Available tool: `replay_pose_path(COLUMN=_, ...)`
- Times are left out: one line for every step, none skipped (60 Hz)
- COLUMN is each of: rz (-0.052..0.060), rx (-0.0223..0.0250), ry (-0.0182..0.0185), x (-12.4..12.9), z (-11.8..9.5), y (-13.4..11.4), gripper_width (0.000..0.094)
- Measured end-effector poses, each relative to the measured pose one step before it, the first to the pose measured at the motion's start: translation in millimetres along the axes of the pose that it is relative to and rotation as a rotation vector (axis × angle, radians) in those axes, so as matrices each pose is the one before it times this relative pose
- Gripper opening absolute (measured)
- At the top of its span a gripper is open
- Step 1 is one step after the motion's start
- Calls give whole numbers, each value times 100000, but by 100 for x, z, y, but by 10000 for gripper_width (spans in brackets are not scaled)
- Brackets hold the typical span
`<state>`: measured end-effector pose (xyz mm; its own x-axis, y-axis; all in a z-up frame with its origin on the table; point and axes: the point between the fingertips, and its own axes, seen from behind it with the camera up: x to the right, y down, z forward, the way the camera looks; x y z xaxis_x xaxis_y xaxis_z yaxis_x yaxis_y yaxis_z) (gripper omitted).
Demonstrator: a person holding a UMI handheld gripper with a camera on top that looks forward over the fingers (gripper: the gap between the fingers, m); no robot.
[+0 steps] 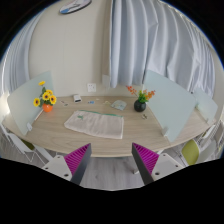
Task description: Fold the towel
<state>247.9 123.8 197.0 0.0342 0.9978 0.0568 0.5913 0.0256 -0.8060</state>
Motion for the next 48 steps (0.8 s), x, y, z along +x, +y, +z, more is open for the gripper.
replay_pose_path(rz=-146, rx=-4, ry=-842, x=-283, z=31, y=-35, gripper_width=859)
replay_pose_path(rz=-150, rx=33, ry=-919, x=-621, z=199, y=-100, gripper_width=858)
replay_pose_path(rz=-243, rx=-78, ry=-635, x=-669, z=331, y=-107, gripper_width=858)
replay_pose_path(rz=-389, rx=-229, ry=-408, x=361, z=-514, y=92, gripper_width=858)
replay_pose_path(rz=-652, rx=-274, ry=-404, x=-1839, z=1043, y=-390, gripper_width=857)
replay_pose_path(rz=-468, rx=-87, ry=-493, x=-791, z=330, y=-184, gripper_width=858)
replay_pose_path(rz=-432, rx=-29, ry=-493, x=-779, z=321, y=-206, gripper_width=859)
replay_pose_path(rz=-344, rx=26, ry=-568, x=-837, z=268, y=-209, gripper_width=859)
replay_pose_path(rz=-359, rx=-6, ry=-598, x=-811, z=266, y=-211, gripper_width=857)
replay_pose_path(rz=-334, rx=-57, ry=-672, x=-786, z=266, y=-193, gripper_width=862)
replay_pose_path(rz=-338, rx=-138, ry=-604, x=-789, z=270, y=-168, gripper_width=858)
replay_pose_path(rz=-352, rx=-94, ry=-591, x=-805, z=294, y=-152, gripper_width=858)
replay_pose_path(rz=-411, rx=-129, ry=-571, x=-818, z=293, y=-142, gripper_width=859)
replay_pose_path(rz=-420, rx=-52, ry=-573, x=-812, z=340, y=-196, gripper_width=860)
replay_pose_path(rz=-351, rx=57, ry=-564, x=-810, z=317, y=-189, gripper_width=859)
replay_pose_path(rz=-292, rx=195, ry=-178, x=-1033, z=313, y=-119, gripper_width=859)
replay_pose_path(rz=-237, rx=80, ry=-775, x=-525, z=294, y=-279, gripper_width=860)
replay_pose_path(rz=-332, rx=209, ry=-7, x=-997, z=343, y=-141, gripper_width=857)
replay_pose_path(rz=-383, rx=172, ry=-583, x=-496, z=371, y=-261, gripper_width=856)
replay_pose_path(rz=-385, rx=287, ry=129, x=-962, z=399, y=-170, gripper_width=854)
replay_pose_path(rz=-197, rx=371, ry=-299, x=-744, z=334, y=-220, gripper_width=853)
replay_pose_path(rz=-166, rx=244, ry=-207, x=-764, z=462, y=-283, gripper_width=856)
replay_pose_path(rz=8, rx=371, ry=-211, x=-732, z=462, y=-253, gripper_width=857)
replay_pose_path(rz=69, rx=262, ry=-496, x=-472, z=450, y=-334, gripper_width=856)
replay_pose_path(rz=181, rx=330, ry=235, x=-930, z=523, y=-180, gripper_width=854)
replay_pose_path(rz=222, rx=130, ry=-336, x=-424, z=505, y=-256, gripper_width=856)
replay_pose_path(rz=175, rx=72, ry=182, x=-588, z=538, y=-193, gripper_width=855)
replay_pose_path(rz=38, rx=10, ry=207, x=-588, z=574, y=-184, gripper_width=861)
replay_pose_path(rz=1, rx=87, ry=534, x=-806, z=612, y=-147, gripper_width=855)
replay_pose_path(rz=45, rx=169, ry=223, x=-561, z=571, y=-209, gripper_width=855)
replay_pose_path(rz=133, rx=262, ry=344, x=-497, z=580, y=-209, gripper_width=852)
replay_pose_path(rz=133, rx=245, ry=489, x=-429, z=589, y=-213, gripper_width=853)
replay_pose_path(rz=99, rx=225, ry=639, x=-381, z=603, y=-183, gripper_width=854)
replay_pose_path(rz=28, rx=147, ry=694, x=-391, z=621, y=-169, gripper_width=854)
replay_pose_path(rz=41, rx=44, ry=329, x=-179, z=588, y=-191, gripper_width=853)
replay_pose_path(rz=99, rx=234, ry=939, x=-596, z=662, y=-103, gripper_width=853)
replay_pose_path(rz=202, rx=198, ry=213, x=-131, z=614, y=-210, gripper_width=855)
replay_pose_path(rz=220, rx=384, ry=912, x=-575, z=651, y=-146, gripper_width=854)
replay_pose_path(rz=257, rx=352, ry=125, x=-156, z=661, y=-250, gripper_width=854)
replay_pose_path(rz=120, rx=377, ry=689, x=-601, z=719, y=-101, gripper_width=854)
replay_pose_path(rz=147, rx=151, ry=-184, x=-174, z=678, y=-175, gripper_width=852)
replay_pose_path(rz=157, rx=100, ry=504, x=-553, z=733, y=-35, gripper_width=851)
replay_pose_path(rz=233, rx=-40, ry=-326, x=-125, z=654, y=-107, gripper_width=852)
replay_pose_path(rz=226, rx=-19, ry=206, x=-255, z=735, y=-38, gripper_width=854)
replay_pose_path(rz=132, rx=-16, ry=243, x=-201, z=724, y=-44, gripper_width=854)
replay_pose_path(rz=73, rx=23, ry=724, x=-374, z=771, y=5, gripper_width=854)
replay_pose_path(rz=173, rx=1, ry=417, x=-160, z=722, y=-67, gripper_width=854)
replay_pose_path(rz=271, rx=41, ry=338, x=-127, z=700, y=-60, gripper_width=853)
